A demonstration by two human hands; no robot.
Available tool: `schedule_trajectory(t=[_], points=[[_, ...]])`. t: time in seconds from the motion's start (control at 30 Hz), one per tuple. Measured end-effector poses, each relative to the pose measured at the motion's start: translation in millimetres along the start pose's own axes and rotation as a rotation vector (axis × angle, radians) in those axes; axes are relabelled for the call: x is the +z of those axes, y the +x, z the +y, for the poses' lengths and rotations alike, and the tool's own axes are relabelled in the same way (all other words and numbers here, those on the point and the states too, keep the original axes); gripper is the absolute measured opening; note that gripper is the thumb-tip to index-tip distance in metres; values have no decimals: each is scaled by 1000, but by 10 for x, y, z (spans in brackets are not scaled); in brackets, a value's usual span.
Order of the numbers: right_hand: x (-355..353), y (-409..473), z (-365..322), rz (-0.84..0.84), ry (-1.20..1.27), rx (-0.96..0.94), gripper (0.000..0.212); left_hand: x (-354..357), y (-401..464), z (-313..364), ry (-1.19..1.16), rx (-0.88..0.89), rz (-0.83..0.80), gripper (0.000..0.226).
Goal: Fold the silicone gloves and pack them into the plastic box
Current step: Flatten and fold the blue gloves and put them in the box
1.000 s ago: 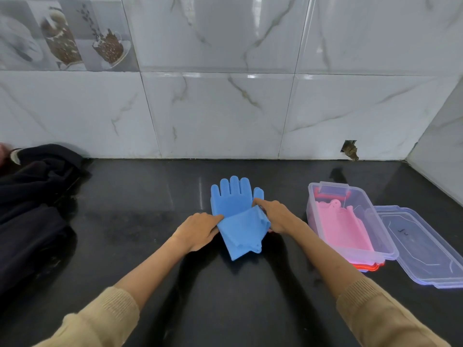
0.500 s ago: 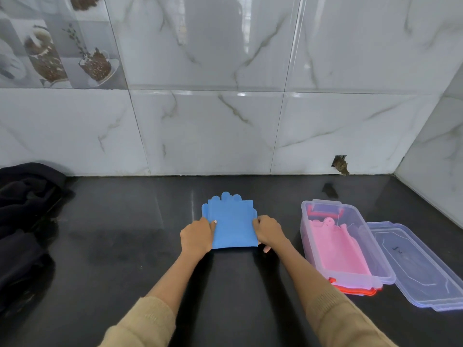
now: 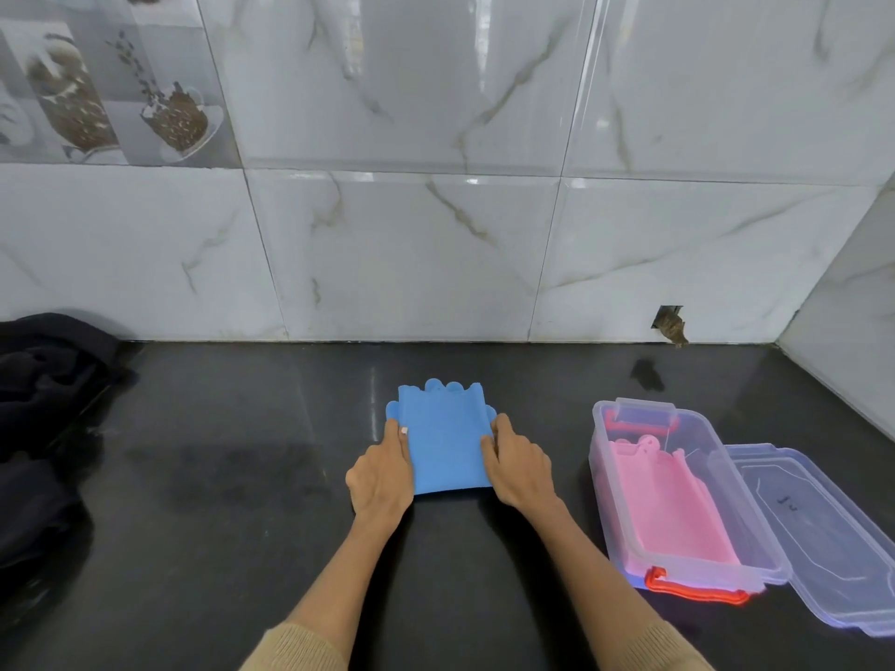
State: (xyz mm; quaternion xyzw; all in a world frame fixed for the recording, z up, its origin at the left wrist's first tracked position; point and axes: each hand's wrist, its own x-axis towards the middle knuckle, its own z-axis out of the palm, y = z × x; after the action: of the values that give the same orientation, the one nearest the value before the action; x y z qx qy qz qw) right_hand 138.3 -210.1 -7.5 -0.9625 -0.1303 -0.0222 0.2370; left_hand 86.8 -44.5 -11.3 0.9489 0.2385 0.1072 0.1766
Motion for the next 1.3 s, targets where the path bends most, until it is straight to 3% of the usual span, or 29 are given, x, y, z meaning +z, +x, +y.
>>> schedule_trajectory(t=[0.17, 0.53, 0.73, 0.93, 1.03, 1.2, 1.3], points=[[-12, 40, -74, -30, -61, -50, 30, 3, 14, 7, -55, -13, 32, 36], [37, 46, -150, 18, -21, 195, 24, -12, 20, 64, -103, -115, 59, 45], [48, 92, -169, 24, -107, 176, 26, -75, 72, 103, 87, -132, -12, 52], [130, 66, -247, 128, -179, 301, 38, -79, 91, 183, 199, -218, -77, 54], [112, 180, -278, 10, -71, 342, 42, -29, 200, 166, 32, -211, -144, 59], [41, 300, -334, -81, 60, 231, 50, -61, 268, 220, -209, -267, -218, 61], [15, 368, -305, -162, 330, 216, 44, -98, 238, 233, -371, -302, -187, 54]])
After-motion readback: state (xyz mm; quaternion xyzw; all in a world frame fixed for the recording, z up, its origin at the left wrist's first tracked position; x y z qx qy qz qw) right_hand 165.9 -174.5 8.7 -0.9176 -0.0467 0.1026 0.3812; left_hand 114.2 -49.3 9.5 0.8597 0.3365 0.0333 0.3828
